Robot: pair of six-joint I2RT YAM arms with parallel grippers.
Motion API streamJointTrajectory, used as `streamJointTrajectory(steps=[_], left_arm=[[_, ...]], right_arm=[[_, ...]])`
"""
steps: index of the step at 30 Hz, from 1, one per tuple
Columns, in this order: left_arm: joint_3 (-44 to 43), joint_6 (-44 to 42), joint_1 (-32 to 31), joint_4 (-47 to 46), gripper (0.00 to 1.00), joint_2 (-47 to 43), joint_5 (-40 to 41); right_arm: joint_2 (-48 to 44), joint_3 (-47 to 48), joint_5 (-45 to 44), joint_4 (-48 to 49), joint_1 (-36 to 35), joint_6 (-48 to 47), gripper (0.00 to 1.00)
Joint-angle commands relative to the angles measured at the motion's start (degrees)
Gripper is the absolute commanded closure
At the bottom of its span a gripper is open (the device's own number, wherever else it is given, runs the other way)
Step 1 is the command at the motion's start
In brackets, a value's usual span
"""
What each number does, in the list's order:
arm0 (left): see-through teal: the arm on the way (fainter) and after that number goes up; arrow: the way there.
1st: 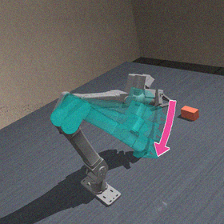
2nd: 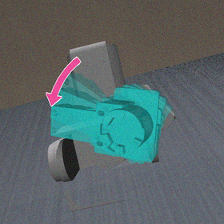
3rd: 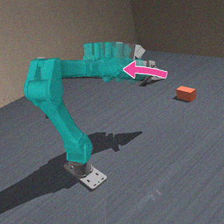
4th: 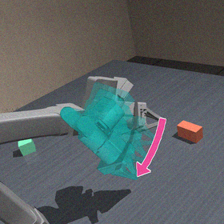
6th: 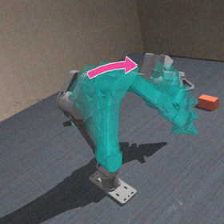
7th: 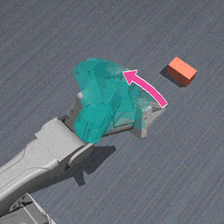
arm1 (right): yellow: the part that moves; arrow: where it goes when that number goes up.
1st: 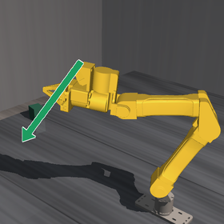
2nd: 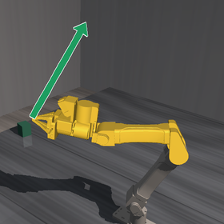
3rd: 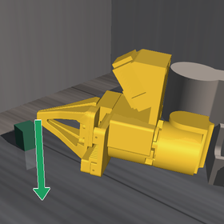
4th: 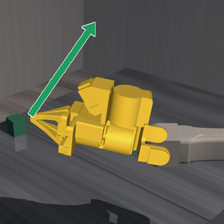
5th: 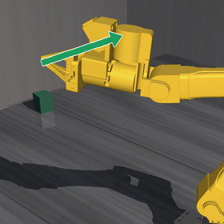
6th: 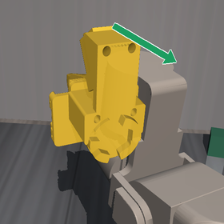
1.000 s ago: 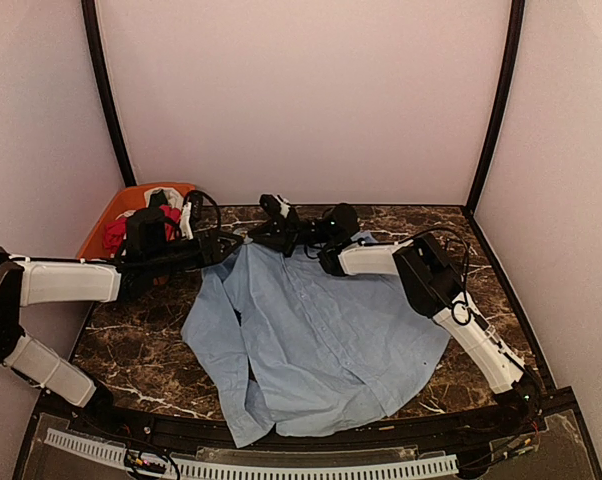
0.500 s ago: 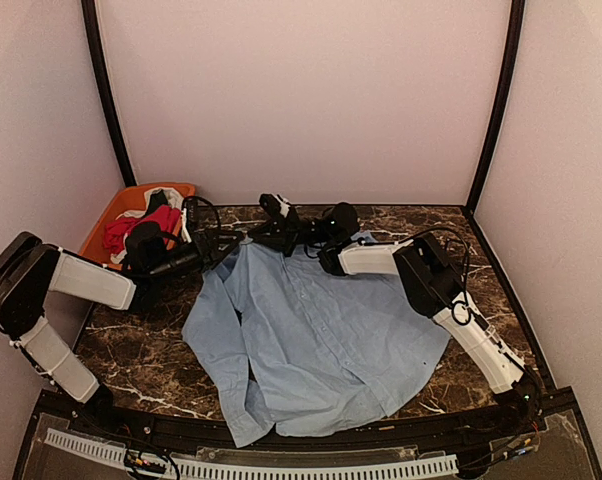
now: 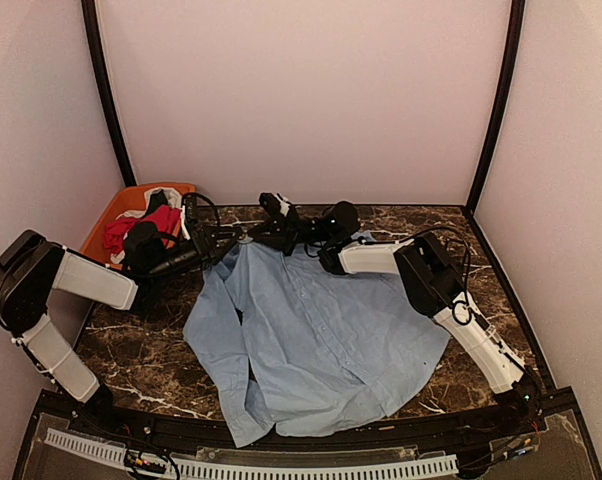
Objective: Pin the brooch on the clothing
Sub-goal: Position the brooch on the flattened clothing.
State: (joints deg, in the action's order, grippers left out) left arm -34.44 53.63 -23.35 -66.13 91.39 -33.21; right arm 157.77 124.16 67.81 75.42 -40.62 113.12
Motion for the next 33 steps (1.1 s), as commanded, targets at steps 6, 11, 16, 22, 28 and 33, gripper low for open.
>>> streamJointTrajectory(steps=[6,11,16,22,28,33], left_arm=[[0.1,-4.5,0.2,3.5,0.61,-1.7,-1.0],[0.0,-4.8,0.2,3.9,0.65,-2.0,-0.8],[-0.1,-4.7,0.2,3.9,0.69,-2.0,-0.6],[-0.1,-4.5,0.2,3.4,0.69,-1.5,-0.5],[-0.1,-4.3,0.2,2.9,0.75,-1.0,-0.5],[0.1,-3.7,0.2,2.1,0.86,-0.5,-0.6]], right_arm=[[-3.7,-1.1,0.4,22.8,-0.5,0.6,1.0],[-3.4,-1.1,0.3,22.8,-0.4,0.8,0.99],[-3.3,-1.5,0.6,22.7,-0.4,0.9,0.98],[-3.4,-1.8,0.7,22.8,-0.4,0.4,0.98],[-3.1,-2.4,1.0,22.8,-0.3,0.2,0.96],[-2.6,-2.4,0.7,22.8,-0.2,0.1,0.92]])
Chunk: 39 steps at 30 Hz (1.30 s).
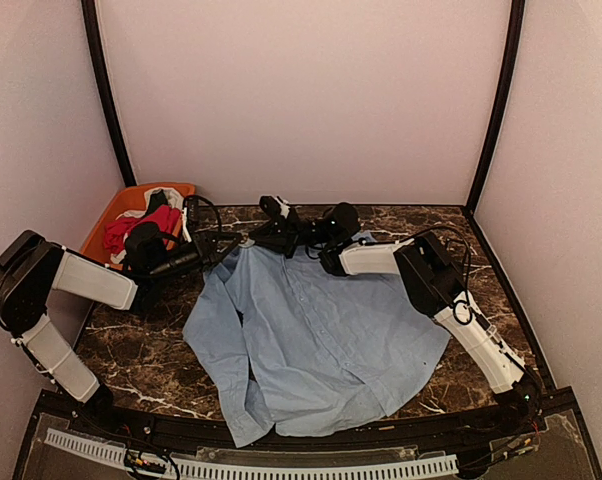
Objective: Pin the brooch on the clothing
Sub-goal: Position the brooch on the flattened clothing.
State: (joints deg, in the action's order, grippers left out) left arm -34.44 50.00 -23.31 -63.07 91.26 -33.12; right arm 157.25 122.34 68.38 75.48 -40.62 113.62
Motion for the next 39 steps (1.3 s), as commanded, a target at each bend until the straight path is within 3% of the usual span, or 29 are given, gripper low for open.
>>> streamJointTrajectory(steps=[1,16,20,23,27,29,32,35,39], left_arm=[[0.1,0.1,0.1,-1.2,0.86,-0.3,-0.7],[0.2,0.7,0.1,-1.8,0.91,0.6,-0.8],[0.2,0.6,0.1,-0.7,0.93,0.5,-0.3],[0.4,0.6,0.1,0.3,0.93,0.4,0.5],[0.5,0.0,0.1,3.6,0.94,-0.8,2.6],[0.4,-0.6,0.1,5.9,0.94,-2.1,3.9],[-0.4,-2.1,0.1,12.1,0.95,-4.9,6.9],[-0.9,-3.1,0.0,18.6,0.98,-7.5,10.8],[-2.2,-3.6,0.0,26.5,0.98,-11.0,15.4]], right_arm=[[-2.0,-0.6,0.2,22.7,-0.2,-0.4,0.9],[-5.6,-7.4,3.2,22.3,2.0,-2.2,0.68],[-10.9,-14.4,7.1,16.6,3.3,-9.2,0.63],[-18.1,-22.8,10.4,-1.4,4.1,-26.2,0.61],[-26.6,-27.1,9.4,-33.6,5.1,-53.3,0.59],[-30.7,-25.5,5.3,-53.7,5.3,-73.3,0.56],[-33.2,-17.9,-8.6,-85.2,4.3,-96.2,0.55],[-35.9,-15.0,-24.7,-98.9,1.9,-107.7,0.53],[-38.8,-16.8,-46.1,-101.6,-4.3,-118.7,0.52]])
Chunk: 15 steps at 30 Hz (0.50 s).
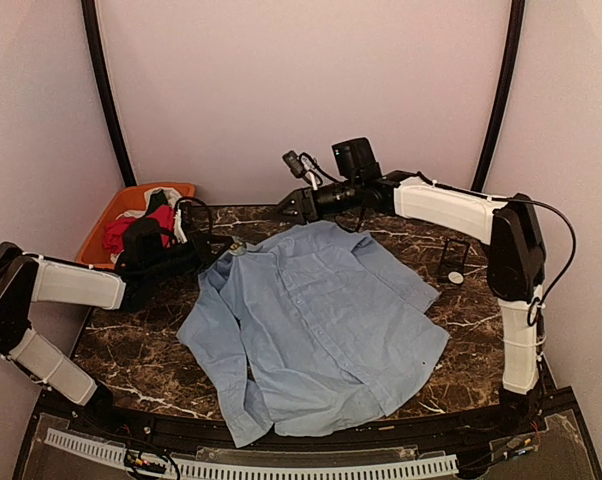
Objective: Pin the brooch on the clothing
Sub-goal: Position the brooch on the flattened clothing.
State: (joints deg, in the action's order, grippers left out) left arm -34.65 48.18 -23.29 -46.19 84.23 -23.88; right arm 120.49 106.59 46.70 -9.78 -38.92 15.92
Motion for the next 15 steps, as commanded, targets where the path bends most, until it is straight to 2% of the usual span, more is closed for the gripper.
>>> streamJointTrajectory(steps=[1,8,11,15], left_arm=[[-2.4,-1.7,0.0,10.6,0.98,-4.8,6.9],[-4.1,-0.2,-0.3,18.7,0.98,-6.7,10.8],[-4.1,0.0,-0.5,19.5,0.98,-6.9,11.4],[-3.7,0.4,-0.5,20.1,0.98,-8.1,12.2]], right_arm=[[-2.8,-2.5,-28.3,-15.0,-7.6,-22.9,0.51],[-5.6,-13.6,-47.6,1.2,-18.5,-39.4,0.48],[-3.8,-14.4,-55.6,6.5,-22.6,-46.1,0.47],[-0.4,-12.6,-66.5,15.0,-25.6,-49.1,0.46]])
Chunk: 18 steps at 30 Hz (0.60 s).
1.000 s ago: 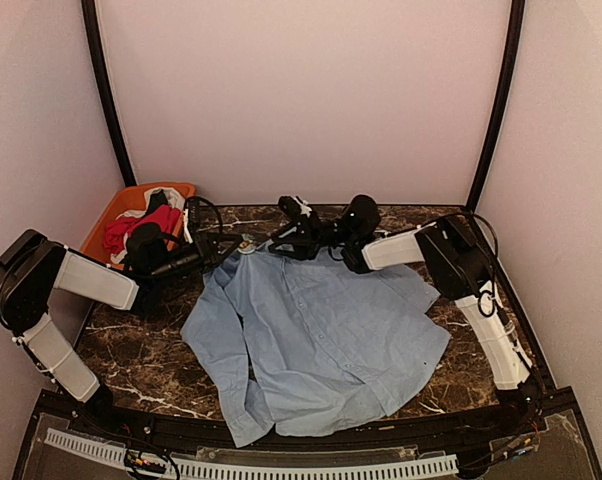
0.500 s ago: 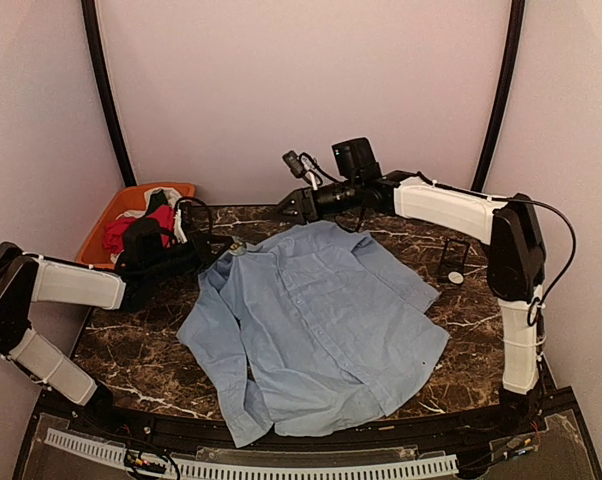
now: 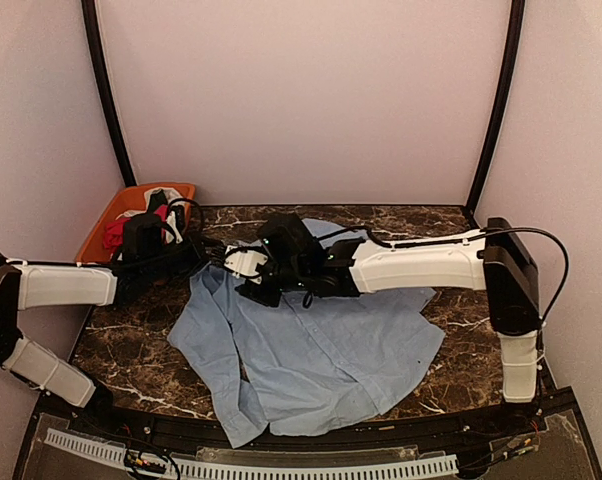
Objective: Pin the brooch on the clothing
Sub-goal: Position the brooch on the flattened clothing.
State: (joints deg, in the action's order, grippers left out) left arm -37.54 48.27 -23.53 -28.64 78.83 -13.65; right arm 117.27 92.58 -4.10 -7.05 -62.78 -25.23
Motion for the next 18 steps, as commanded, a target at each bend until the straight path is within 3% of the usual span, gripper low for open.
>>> streamJointTrajectory(steps=[1,13,18], left_arm=[[-0.6,0.3,-0.3,2.5,0.98,-3.1,1.9],[0.1,2.3,-0.3,2.4,0.98,-4.9,1.9],[0.2,2.6,-0.4,2.2,0.98,-5.5,2.2]], right_arm=[[3.2,1.7,-17.2,14.0,-2.0,-8.0,0.46],[7.6,3.9,-16.9,26.2,-3.6,-12.4,0.46],[9.5,5.3,-15.4,26.3,-4.4,-13.0,0.46]])
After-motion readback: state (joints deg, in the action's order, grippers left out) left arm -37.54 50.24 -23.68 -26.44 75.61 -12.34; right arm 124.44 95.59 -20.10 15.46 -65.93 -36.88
